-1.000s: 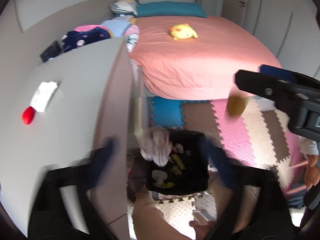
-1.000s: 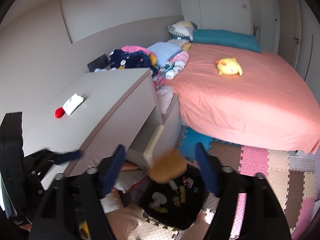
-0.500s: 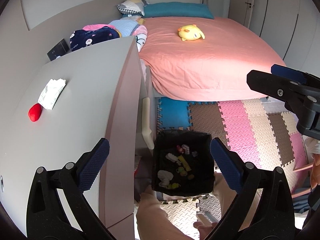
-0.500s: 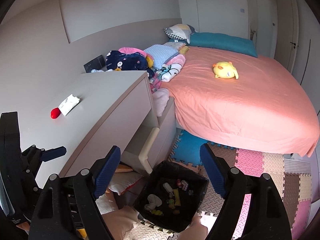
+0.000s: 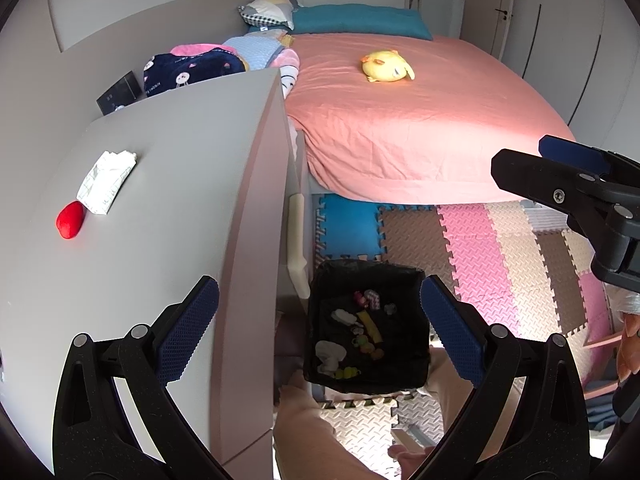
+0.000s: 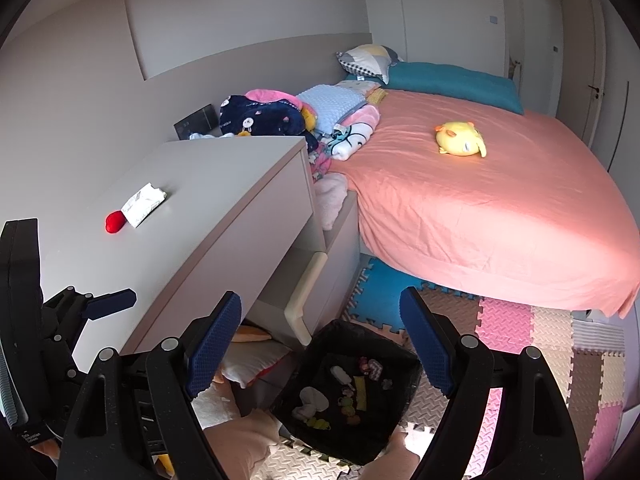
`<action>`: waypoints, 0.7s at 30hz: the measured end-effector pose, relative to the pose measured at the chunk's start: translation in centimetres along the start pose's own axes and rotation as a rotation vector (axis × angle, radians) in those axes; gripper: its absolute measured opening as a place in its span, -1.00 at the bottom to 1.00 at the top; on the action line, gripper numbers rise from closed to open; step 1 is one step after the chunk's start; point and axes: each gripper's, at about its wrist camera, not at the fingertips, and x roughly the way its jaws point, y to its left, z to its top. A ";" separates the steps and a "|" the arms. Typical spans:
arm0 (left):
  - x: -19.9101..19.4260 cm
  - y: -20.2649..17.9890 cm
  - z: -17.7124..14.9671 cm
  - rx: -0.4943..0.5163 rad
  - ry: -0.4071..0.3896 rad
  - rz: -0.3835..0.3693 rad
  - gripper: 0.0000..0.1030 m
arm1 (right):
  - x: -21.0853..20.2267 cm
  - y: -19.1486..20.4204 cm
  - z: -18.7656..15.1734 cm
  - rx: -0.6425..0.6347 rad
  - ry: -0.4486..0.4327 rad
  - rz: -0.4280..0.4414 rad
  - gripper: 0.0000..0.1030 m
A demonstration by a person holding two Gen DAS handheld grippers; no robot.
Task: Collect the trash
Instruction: 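Hold both open tools above the black bin, then move both open tools back over the red heart and tissue packet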
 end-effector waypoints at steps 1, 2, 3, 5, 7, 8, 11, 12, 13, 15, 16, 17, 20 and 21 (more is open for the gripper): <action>0.0 0.1 0.0 -0.001 0.001 0.003 0.89 | 0.2 0.2 0.2 0.000 0.001 0.004 0.58; 0.0 0.3 0.1 -0.001 0.001 0.006 0.89 | 0.4 0.3 0.3 0.000 0.003 0.008 0.58; 0.1 0.6 0.2 -0.003 0.001 0.010 0.89 | 0.7 0.5 0.5 0.000 0.006 0.011 0.58; 0.2 1.4 0.4 -0.012 0.003 0.017 0.89 | 1.2 0.9 0.8 -0.007 0.012 0.017 0.59; 0.3 2.1 0.5 -0.024 0.006 0.021 0.89 | 1.7 1.5 1.2 -0.014 0.017 0.026 0.59; 0.3 2.6 0.6 -0.030 0.009 0.024 0.89 | 2.0 1.8 1.4 -0.017 0.019 0.030 0.58; 0.4 3.6 0.6 -0.042 0.014 0.037 0.89 | 2.7 2.8 2.0 -0.030 0.025 0.044 0.58; 0.5 4.0 0.6 -0.047 0.017 0.040 0.89 | 3.0 3.2 2.2 -0.035 0.027 0.051 0.59; 0.5 4.4 0.7 -0.053 0.019 0.044 0.89 | 3.2 3.5 2.4 -0.038 0.029 0.055 0.59; 0.6 5.3 0.7 -0.063 0.022 0.053 0.89 | 3.9 4.5 2.9 -0.051 0.034 0.067 0.59; 0.6 5.8 0.7 -0.070 0.024 0.057 0.89 | 4.2 5.0 3.1 -0.059 0.036 0.073 0.59; 0.6 6.2 0.8 -0.077 0.025 0.061 0.89 | 4.4 5.3 3.3 -0.064 0.037 0.077 0.59; 0.6 7.7 0.7 -0.102 0.026 0.076 0.89 | 5.2 6.7 3.9 -0.079 0.044 0.097 0.59; 0.5 8.4 0.6 -0.114 0.027 0.081 0.89 | 5.6 7.2 4.1 -0.085 0.048 0.104 0.58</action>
